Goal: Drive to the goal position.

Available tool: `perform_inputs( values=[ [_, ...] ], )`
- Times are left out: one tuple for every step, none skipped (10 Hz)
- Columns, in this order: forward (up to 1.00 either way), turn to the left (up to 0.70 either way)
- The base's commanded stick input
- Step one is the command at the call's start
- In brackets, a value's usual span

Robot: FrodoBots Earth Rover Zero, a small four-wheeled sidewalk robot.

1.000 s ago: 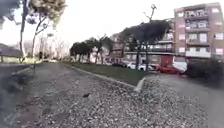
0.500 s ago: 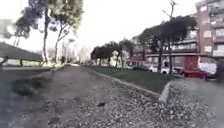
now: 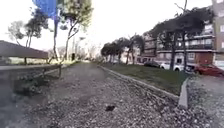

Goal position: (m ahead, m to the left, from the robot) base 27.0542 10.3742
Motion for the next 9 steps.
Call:
perform_inputs(
  values=[
    [0.00,0.00],
    [0.35,0.00],
    [0.70,0.00],
    [0.70,0.00],
    [0.70,0.00],
    [0.70,0.00],
    [0.70,0.00],
    [0.70,0.00],
    [0.70,0.00]
  ],
)
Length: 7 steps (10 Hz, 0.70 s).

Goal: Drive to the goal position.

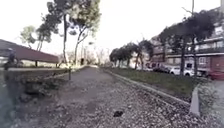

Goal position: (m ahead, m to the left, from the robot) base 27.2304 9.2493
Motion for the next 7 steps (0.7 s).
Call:
perform_inputs(
  values=[
    [0.70,0.00],
    [0.70,0.00],
    [0.70,0.00],
    [0.70,0.00],
    [0.70,0.00],
    [0.70,0.00],
    [0.70,0.00]
  ],
)
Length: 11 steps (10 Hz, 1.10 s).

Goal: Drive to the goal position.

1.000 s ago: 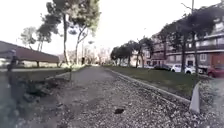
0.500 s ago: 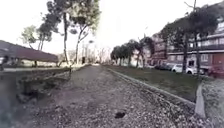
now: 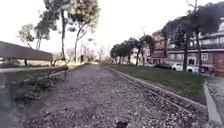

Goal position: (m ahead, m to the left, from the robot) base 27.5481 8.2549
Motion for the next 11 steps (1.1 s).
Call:
perform_inputs(
  values=[
    [0.70,0.00],
    [0.70,0.00],
    [0.70,0.00],
    [0.70,0.00],
    [0.70,0.00],
    [0.70,0.00],
    [0.70,0.00],
    [0.70,0.00],
    [0.70,0.00],
    [0.70,0.00],
    [0.70,0.00]
  ],
)
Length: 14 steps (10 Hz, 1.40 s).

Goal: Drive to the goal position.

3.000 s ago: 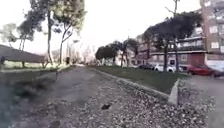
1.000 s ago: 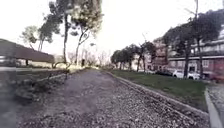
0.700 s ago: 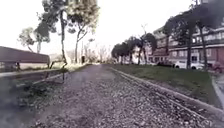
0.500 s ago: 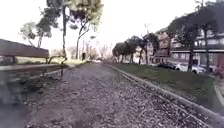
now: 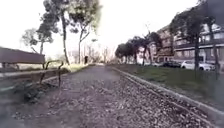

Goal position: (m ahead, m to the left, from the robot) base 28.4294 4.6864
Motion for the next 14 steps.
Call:
perform_inputs(
  values=[
    [0.70,0.00],
    [0.70,0.00],
    [0.70,0.00],
    [0.70,0.00],
    [0.70,0.00],
    [0.70,0.00],
    [0.70,0.16],
    [0.70,0.35],
    [0.70,0.35],
    [0.70,0.28],
    [0.70,0.01],
    [0.70,0.00],
    [0.70,0.00],
    [0.70,0.00]
  ],
)
